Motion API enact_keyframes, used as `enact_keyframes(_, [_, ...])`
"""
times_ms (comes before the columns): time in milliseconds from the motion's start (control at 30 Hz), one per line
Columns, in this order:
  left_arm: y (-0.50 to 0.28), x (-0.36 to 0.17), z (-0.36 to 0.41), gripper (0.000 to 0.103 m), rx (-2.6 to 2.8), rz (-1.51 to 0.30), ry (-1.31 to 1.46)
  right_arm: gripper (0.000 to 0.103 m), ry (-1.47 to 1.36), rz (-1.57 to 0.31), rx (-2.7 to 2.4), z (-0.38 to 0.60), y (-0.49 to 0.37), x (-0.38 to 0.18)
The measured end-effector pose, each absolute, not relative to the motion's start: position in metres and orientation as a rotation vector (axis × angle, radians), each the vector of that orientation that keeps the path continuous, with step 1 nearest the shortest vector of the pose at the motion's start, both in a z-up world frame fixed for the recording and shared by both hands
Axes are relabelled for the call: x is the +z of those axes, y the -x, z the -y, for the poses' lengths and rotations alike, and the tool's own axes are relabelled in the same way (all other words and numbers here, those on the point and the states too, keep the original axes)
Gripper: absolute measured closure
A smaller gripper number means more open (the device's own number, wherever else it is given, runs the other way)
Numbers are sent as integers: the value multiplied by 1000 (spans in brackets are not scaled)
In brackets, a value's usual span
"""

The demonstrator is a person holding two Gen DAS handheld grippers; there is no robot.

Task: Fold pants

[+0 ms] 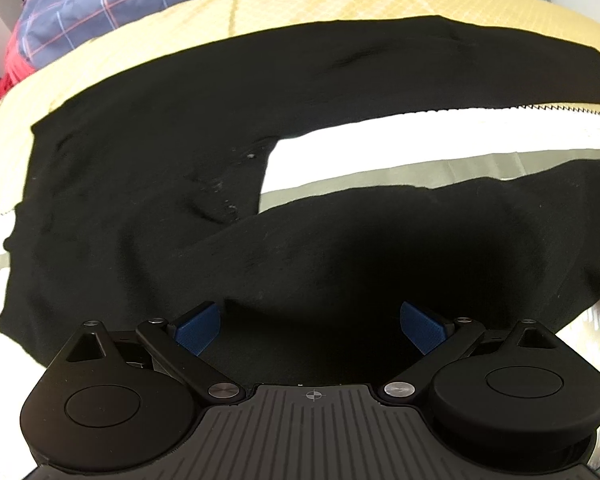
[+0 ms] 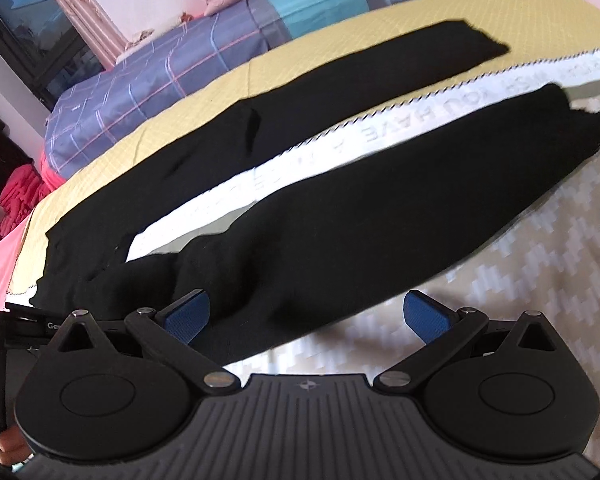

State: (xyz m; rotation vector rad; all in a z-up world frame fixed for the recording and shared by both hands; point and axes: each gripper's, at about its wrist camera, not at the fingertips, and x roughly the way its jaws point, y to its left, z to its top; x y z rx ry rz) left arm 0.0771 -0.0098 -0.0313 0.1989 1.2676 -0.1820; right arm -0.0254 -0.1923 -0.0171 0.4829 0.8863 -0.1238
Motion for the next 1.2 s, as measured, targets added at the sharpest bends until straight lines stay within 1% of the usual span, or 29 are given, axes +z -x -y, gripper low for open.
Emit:
enact_keyframes(67, [-80, -36, 4, 0, -189, -1260, -172, 4, -482, -821, -197, 218, 35, -13])
enact_keyframes(167, [-83, -47, -11, 0, -179, -1281, -138, 5, -536, -741, -410, 272, 49, -11])
enact_keyframes(300, [-84, -53, -28, 0, -200, -1291, -63, 7, -636, -721, -599, 330, 46, -27])
enact_keyframes(333, [-85, -54, -29, 0, -203, -1293, -54, 9, -662, -711, -613, 337, 44, -32])
enact_keyframes(400, [-85, -54, -28, 0, -207, -1293, -59, 9, -683, -669, -639, 342, 38, -38])
enact_keyframes(467, [-86, -55, -25, 0, -207, -1296, -77, 17, -680, -643, -595, 340, 25, -40])
enact_keyframes(500, [-87, -55, -24, 0, -208, -1297, -84, 27, -668, -644, -576, 338, 18, -41])
enact_keyframes(533, [-89, -55, -26, 0, -209, -1300, -90, 39, -631, -646, -570, 336, 15, -40])
enact_keyframes(567, [-92, -56, -27, 0, -210, -1303, -91, 56, -591, -667, -539, 331, 9, -39])
enact_keyframes(600, [-93, -56, -27, 0, -212, -1307, -90, 93, -568, -703, -519, 330, 3, -39])
enact_keyframes(667, [-94, -56, -28, 0, -216, -1313, -91, 92, -569, -700, -511, 336, 9, -29])
enact_keyframes(733, [-93, -54, -28, 0, -224, -1312, -95, 94, -613, -623, -552, 349, 38, -7])
enact_keyframes(800, [-90, -54, -29, 0, -244, -1307, -87, 94, -629, -585, -638, 359, 66, 4])
enact_keyframes(933, [-86, -53, -25, 0, -272, -1287, -116, 94, -728, -712, -742, 391, 88, -30])
enact_keyframes(967, [-86, -53, -25, 0, -275, -1285, -118, 94, -744, -677, -736, 391, 94, -30])
enact_keyframes(1000, [-86, -52, -26, 0, -277, -1287, -117, 91, -732, -661, -748, 388, 96, -28])
enact_keyframes(1033, [-87, -52, -28, 0, -281, -1289, -109, 84, -713, -652, -767, 385, 95, -26])
enact_keyframes(1067, [-87, -53, -30, 0, -284, -1290, -105, 80, -702, -646, -788, 381, 94, -25])
enact_keyframes(1100, [-87, -52, -30, 0, -288, -1290, -104, 67, -696, -638, -812, 382, 93, -21])
enact_keyframes(1133, [-89, -51, -28, 0, -292, -1289, -106, 50, -685, -627, -848, 379, 93, -18])
enact_keyframes(1167, [-88, -49, -30, 0, -295, -1285, -108, 41, -665, -623, -892, 375, 94, -14])
enact_keyframes(1200, [-87, -48, -31, 0, -295, -1278, -109, 28, -640, -617, -929, 369, 98, -7])
